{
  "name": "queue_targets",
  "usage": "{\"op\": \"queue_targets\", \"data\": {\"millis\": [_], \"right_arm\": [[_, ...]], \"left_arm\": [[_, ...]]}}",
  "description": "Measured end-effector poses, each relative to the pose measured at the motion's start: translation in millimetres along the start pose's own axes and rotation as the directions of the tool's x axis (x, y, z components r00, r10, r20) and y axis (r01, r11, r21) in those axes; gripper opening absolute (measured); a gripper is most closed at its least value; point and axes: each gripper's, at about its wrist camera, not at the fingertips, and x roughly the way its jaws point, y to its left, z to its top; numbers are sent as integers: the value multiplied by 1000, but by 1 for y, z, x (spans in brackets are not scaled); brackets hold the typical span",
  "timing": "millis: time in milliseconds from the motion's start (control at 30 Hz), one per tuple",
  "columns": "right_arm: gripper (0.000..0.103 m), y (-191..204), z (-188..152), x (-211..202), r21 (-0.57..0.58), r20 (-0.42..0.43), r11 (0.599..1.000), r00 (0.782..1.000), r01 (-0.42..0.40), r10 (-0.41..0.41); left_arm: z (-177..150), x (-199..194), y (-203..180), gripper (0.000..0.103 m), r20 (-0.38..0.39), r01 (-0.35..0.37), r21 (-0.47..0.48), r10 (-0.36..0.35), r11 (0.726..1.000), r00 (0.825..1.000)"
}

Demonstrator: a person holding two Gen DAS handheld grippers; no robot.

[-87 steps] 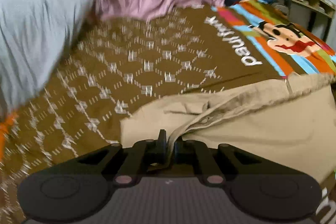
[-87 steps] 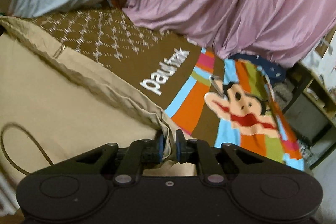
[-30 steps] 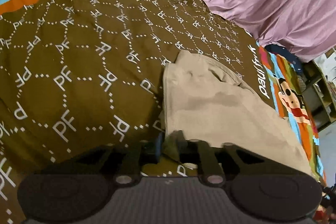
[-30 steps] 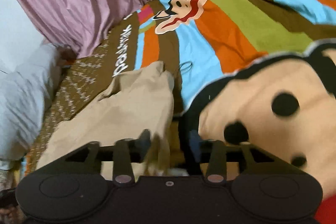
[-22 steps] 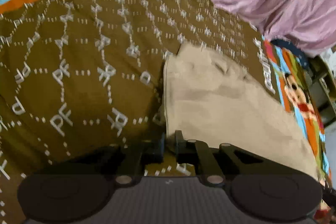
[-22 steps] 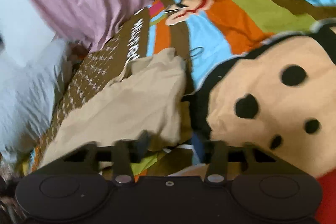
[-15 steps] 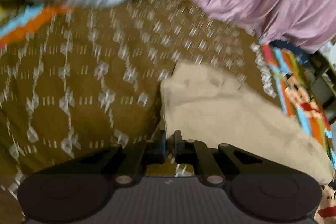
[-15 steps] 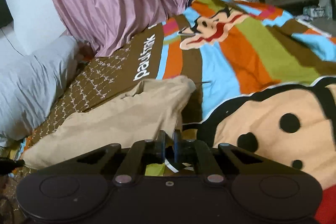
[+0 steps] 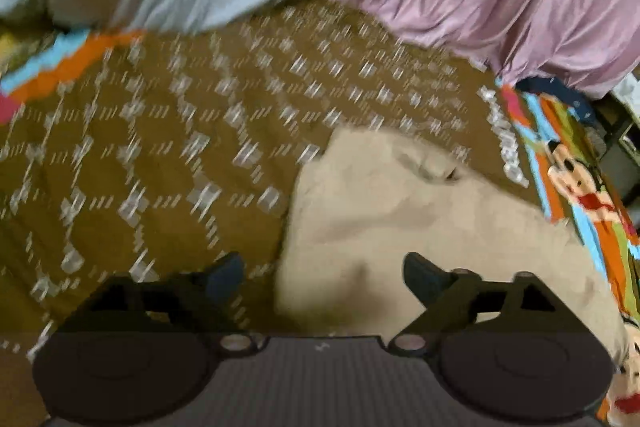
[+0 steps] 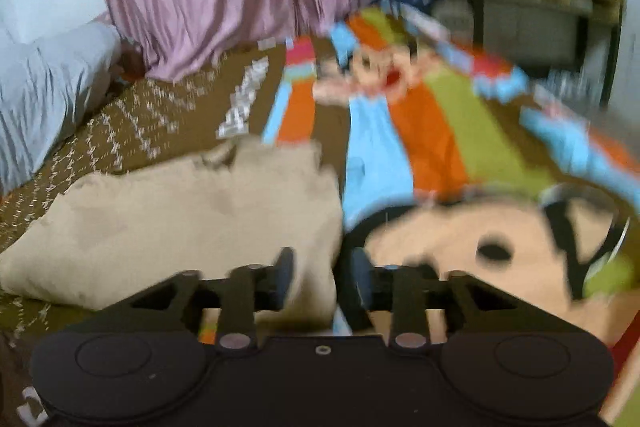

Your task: Fold large clothes

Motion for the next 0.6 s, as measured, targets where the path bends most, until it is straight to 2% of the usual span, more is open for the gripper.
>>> {"op": "queue_targets", "data": {"millis": [100,167,267,333,400,500,600], "right_arm": [[59,37,19,9,-97,75,995,997,-25,32],[80,68,30,29,-155,96,986,993,-57,72],[89,119,39,69,-205,148,975,982,-90,121],[97,145,43,95,-232,170,969,977,-89,130],[98,168,46,127,-272,175,962,981,-35,85],[97,185,39,163,-318,144,948,988,-6,55],[93,188,18,192,-365,55,931,998,-1,22]], "left_arm": [[11,18,-50,98,54,33,89,-38,995,998],[17,38,-81,100,70,93,149,-105,984,992],[21,73,-116,101,66,147,174,-161,974,985],[19,93,-131,101,65,150,179,-164,972,984],[12,114,-143,101,68,119,218,-136,969,988],[-7,148,-153,101,37,31,305,-44,952,998],[-27,165,-144,103,19,49,310,-57,950,998]]}}
